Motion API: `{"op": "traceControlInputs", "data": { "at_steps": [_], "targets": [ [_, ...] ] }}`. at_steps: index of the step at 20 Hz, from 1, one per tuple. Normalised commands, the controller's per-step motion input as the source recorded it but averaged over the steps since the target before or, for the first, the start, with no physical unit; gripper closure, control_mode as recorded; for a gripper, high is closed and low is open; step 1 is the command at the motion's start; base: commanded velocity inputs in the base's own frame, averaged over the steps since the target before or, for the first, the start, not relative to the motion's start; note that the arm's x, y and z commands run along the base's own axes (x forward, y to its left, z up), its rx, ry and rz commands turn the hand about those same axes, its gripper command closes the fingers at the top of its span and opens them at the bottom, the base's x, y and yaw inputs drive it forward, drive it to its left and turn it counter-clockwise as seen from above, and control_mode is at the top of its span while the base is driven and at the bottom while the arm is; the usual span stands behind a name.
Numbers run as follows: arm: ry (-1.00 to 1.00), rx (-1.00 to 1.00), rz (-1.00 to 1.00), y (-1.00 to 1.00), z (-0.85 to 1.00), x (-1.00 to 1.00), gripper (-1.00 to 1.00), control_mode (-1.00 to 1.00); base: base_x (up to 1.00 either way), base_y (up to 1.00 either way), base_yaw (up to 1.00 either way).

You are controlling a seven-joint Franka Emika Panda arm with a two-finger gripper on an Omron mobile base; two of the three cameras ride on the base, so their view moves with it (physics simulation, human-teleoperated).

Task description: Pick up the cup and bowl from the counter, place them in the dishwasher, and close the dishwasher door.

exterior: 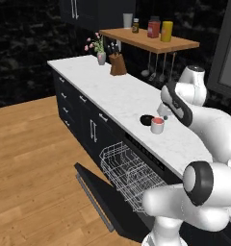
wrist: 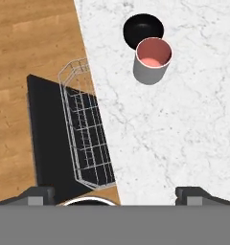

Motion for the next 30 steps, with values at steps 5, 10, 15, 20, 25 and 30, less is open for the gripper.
{"op": "traceControlInputs", "data": {
  "at_steps": [5,10,15,20,25,30],
  "targets": [
    [0.0,-0.11,0.06,0.06,-0.48,0.75,-1.0,-1.0,0.0,0.0,0.0],
    [0.0,-0.12,0.04,0.0,-0.42,0.42,-1.0,-1.0,0.0,0.0,0.0],
    [0.0,-0.12,0.03,0.0,-0.4,0.37,-1.0,-1.0,0.0,0.0,0.0],
    [0.0,-0.08,0.03,0.0,-0.31,0.32,-1.0,-1.0,0.0,0.0,0.0],
    [0.0,-0.05,0.03,0.0,-0.24,0.34,-1.0,-1.0,0.0,0.0,0.0],
    [0.0,-0.02,0.03,0.0,-0.22,0.35,-1.0,-1.0,0.0,0.0,0.0]
  ]
}}
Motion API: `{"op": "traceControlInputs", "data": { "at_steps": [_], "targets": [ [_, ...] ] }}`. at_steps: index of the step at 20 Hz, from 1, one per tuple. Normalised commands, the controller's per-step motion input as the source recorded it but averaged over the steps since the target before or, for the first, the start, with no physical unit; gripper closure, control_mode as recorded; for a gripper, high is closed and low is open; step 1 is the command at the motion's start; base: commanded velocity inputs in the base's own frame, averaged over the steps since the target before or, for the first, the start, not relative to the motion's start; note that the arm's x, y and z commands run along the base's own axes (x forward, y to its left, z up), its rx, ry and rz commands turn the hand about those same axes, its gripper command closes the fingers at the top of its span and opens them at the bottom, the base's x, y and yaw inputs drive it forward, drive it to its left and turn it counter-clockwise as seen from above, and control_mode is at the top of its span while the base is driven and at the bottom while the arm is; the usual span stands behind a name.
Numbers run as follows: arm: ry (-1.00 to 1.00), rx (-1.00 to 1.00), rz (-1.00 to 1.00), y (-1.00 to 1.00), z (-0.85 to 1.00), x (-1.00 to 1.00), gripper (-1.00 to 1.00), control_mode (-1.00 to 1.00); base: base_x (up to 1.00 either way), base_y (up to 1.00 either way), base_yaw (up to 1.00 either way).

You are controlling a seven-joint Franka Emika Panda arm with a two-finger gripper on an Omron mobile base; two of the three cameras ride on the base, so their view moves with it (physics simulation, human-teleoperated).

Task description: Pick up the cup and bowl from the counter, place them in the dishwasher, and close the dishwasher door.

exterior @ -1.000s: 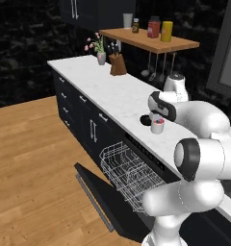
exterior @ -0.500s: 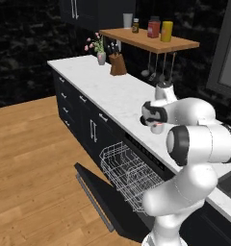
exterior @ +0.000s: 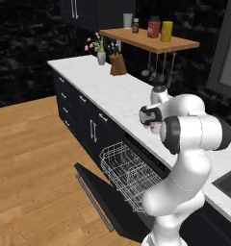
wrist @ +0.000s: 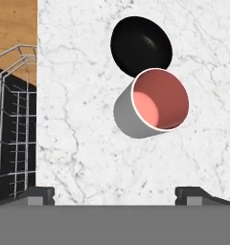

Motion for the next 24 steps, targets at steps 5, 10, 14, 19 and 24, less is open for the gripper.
{"op": "traceControlInputs", "data": {
  "at_steps": [5,10,14,19,24],
  "targets": [
    [0.0,-0.01,0.03,0.0,-0.17,0.39,-1.0,-1.0,0.0,0.0,0.0],
    [0.0,-0.01,0.04,0.0,-0.1,0.42,-1.0,-1.0,0.0,0.0,0.0],
    [0.0,0.0,0.04,0.0,-0.13,0.41,-1.0,-1.0,0.0,0.0,0.0],
    [0.0,0.0,0.02,0.0,-0.21,0.27,-1.0,-1.0,0.0,0.0,0.0],
    [0.0,0.0,0.0,-0.01,-0.25,0.04,-1.0,-1.0,0.0,0.0,0.0]
  ]
}}
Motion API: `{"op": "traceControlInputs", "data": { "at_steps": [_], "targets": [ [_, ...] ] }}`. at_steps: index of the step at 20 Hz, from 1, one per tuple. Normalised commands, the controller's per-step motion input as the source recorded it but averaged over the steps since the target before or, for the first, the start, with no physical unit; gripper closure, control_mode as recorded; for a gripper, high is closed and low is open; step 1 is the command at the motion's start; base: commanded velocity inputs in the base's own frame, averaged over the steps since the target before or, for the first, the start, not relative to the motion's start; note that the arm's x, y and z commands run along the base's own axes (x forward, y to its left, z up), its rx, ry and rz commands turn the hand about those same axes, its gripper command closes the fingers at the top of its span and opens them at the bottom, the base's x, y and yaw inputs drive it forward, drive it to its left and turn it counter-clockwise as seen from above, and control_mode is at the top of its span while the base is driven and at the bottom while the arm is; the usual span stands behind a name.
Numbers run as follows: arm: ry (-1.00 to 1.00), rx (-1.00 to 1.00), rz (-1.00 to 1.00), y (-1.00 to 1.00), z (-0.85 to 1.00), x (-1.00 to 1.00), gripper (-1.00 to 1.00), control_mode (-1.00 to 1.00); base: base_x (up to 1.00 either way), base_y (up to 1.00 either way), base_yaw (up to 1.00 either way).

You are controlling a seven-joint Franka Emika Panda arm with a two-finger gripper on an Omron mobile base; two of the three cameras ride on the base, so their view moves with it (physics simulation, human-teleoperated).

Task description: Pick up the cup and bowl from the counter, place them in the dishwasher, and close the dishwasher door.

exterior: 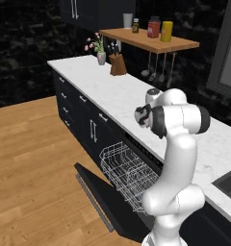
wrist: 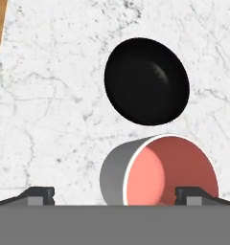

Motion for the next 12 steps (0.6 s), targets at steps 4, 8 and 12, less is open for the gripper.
{"op": "traceControlInputs", "data": {
  "at_steps": [4,8,12],
  "targets": [
    [0.0,0.0,0.0,-0.03,-0.28,0.0,-1.0,-1.0,0.0,0.0,0.0],
    [0.0,0.0,0.0,-0.02,-0.24,0.0,-1.0,-1.0,0.0,0.0,0.0],
    [0.0,0.0,0.0,-0.02,-0.2,0.0,-1.0,-1.0,0.0,0.0,0.0]
  ]
}}
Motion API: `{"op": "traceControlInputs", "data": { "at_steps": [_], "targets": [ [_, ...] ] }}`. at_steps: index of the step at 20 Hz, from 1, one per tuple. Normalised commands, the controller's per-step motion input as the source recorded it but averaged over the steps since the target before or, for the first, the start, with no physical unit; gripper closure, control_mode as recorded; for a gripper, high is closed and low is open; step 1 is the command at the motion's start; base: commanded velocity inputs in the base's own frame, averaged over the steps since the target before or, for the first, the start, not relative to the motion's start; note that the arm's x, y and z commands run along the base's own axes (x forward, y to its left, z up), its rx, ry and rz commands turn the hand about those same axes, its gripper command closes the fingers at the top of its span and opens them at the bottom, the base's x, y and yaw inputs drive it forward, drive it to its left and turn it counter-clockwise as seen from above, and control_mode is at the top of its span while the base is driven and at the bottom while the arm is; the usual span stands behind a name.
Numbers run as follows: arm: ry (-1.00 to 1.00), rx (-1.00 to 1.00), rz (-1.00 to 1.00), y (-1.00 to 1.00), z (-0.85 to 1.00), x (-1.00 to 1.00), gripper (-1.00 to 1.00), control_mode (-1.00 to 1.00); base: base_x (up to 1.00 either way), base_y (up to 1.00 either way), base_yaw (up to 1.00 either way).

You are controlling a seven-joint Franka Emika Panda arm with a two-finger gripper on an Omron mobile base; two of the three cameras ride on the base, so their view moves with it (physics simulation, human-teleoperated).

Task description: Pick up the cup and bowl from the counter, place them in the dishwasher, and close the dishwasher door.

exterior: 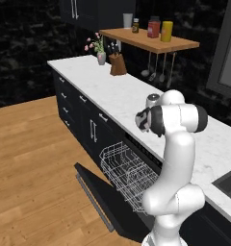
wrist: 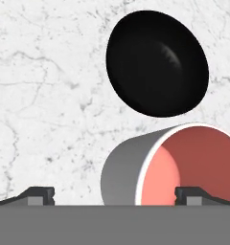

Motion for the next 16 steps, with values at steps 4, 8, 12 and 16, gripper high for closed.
{"op": "traceControlInputs", "data": {
  "at_steps": [4,8,12,16],
  "targets": [
    [0.0,0.0,0.01,-0.01,-0.21,0.0,-1.0,-1.0,0.0,0.0,0.0],
    [0.0,0.0,0.03,0.0,-0.24,0.0,1.0,-1.0,0.0,0.0,0.0],
    [0.0,0.0,0.03,0.0,-0.18,0.0,1.0,-1.0,0.0,0.0,0.0],
    [0.0,0.0,0.03,0.0,-0.05,-0.05,1.0,-1.0,0.0,0.0,0.0]
  ]
}}
